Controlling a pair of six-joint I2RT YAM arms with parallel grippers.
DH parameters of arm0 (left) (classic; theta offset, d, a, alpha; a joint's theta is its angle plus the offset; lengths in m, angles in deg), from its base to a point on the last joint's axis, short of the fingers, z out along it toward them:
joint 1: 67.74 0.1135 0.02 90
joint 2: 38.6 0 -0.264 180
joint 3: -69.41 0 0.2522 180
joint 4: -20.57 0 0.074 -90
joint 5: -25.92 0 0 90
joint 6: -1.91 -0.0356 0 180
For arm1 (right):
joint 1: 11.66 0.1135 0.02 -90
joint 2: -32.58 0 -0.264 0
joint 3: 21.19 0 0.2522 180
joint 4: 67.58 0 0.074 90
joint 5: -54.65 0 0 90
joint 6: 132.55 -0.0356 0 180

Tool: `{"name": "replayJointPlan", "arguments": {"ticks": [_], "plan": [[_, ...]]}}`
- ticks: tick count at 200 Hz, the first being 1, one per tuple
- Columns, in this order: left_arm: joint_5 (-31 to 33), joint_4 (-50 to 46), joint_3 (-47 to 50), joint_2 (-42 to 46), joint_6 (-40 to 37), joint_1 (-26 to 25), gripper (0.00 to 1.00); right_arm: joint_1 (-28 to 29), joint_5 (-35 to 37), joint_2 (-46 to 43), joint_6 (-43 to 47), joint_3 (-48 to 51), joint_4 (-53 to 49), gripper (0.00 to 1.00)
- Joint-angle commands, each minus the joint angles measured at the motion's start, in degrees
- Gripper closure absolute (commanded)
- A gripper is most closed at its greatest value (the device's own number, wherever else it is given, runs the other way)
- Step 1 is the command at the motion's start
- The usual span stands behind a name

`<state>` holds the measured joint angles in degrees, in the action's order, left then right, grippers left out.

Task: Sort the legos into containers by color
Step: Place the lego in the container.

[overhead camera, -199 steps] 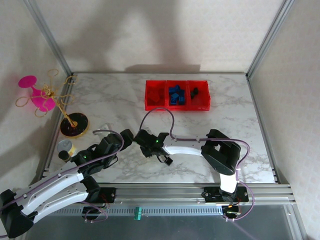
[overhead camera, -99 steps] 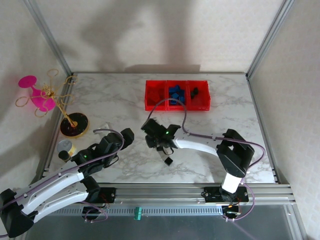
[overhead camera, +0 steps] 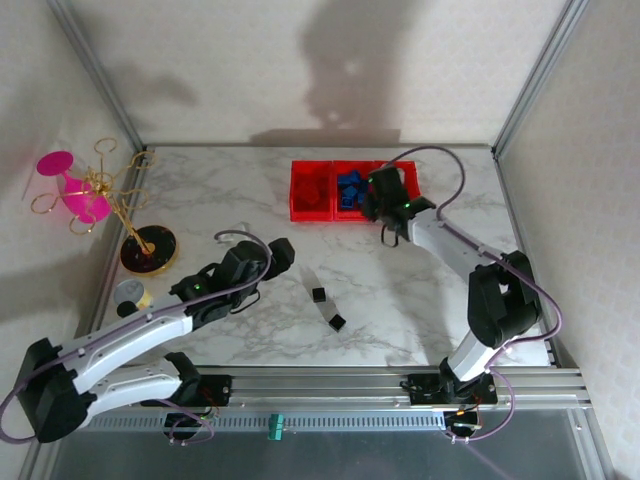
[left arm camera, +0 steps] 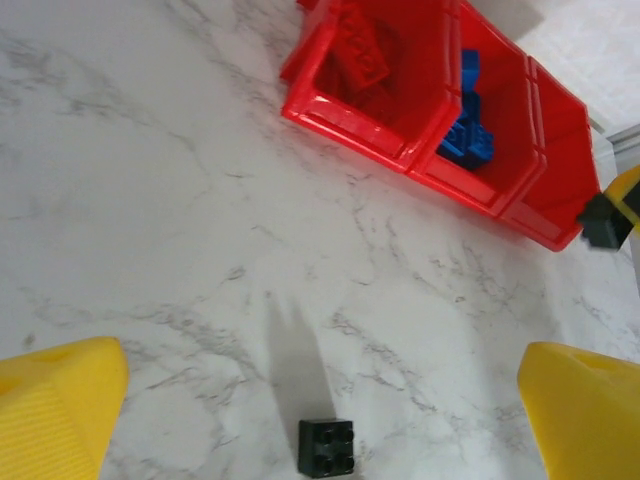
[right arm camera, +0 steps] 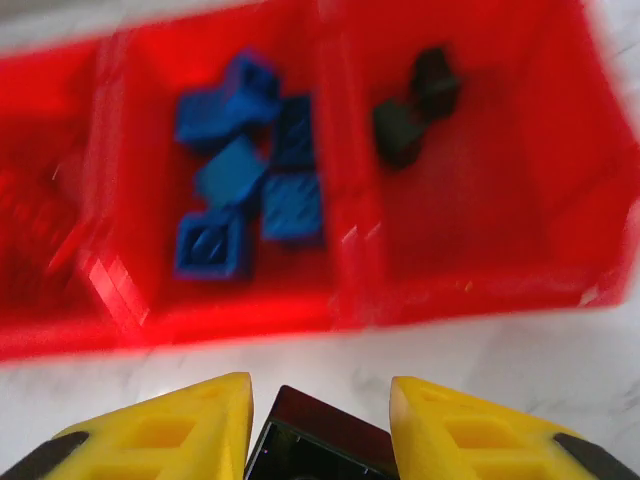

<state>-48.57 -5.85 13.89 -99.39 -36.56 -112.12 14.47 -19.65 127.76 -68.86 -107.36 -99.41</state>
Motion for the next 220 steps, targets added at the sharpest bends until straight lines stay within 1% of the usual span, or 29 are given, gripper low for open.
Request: {"name": "replayJointPlan", "arguments": {"ticks": [1,37,54,66,86,94,110,128,148,173,220], "plan": [[-2.8,4.2,-3.5,-3.5,-3.0,0.5,0.0,-3.9,2.2,4.1,1.7,-5.2,4.3,0.6],[-4.5,7.2,-7.2,-9.3,-4.5,1.0,0.0,-8.0,3.6,14.7,4.0,-13.5,7.8,0.6],[-5.8,7.4,-9.0,-11.5,-4.9,1.2,0.0,-9.3,4.7,19.1,4.3,-18.2,7.3,0.6],[-6.0,7.0,-10.1,-12.4,-5.4,1.3,0.0,-10.2,4.3,21.7,4.3,-20.9,6.2,0.6],[-5.8,6.9,-10.3,-12.3,-5.6,1.6,0.0,-10.7,4.8,23.3,5.1,-22.6,5.7,0.55],[-5.7,6.9,-10.2,-12.1,-5.6,1.6,0.0,-10.7,5.3,23.1,5.4,-22.8,5.6,0.52],[-5.7,6.7,-9.9,-11.8,-5.5,1.9,0.0,-10.7,4.2,22.1,5.7,-22.6,5.9,0.43],[-5.2,6.2,-9.5,-11.1,-5.2,2.0,0.0,-10.2,2.8,20.5,5.7,-22.1,4.9,0.43],[-4.5,6.1,-7.9,-9.1,-5.2,2.1,0.0,-8.4,1.9,17.0,5.8,-18.7,5.5,0.42],[-2.8,3.6,-6.6,-6.6,-5.2,2.3,0.0,-4.8,0.5,12.3,4.8,-13.6,5.0,0.39],[-0.9,-0.2,-1.7,0.6,-3.9,2.5,0.01,2.8,-2.4,3.0,2.0,-2.2,2.7,0.36]]}}
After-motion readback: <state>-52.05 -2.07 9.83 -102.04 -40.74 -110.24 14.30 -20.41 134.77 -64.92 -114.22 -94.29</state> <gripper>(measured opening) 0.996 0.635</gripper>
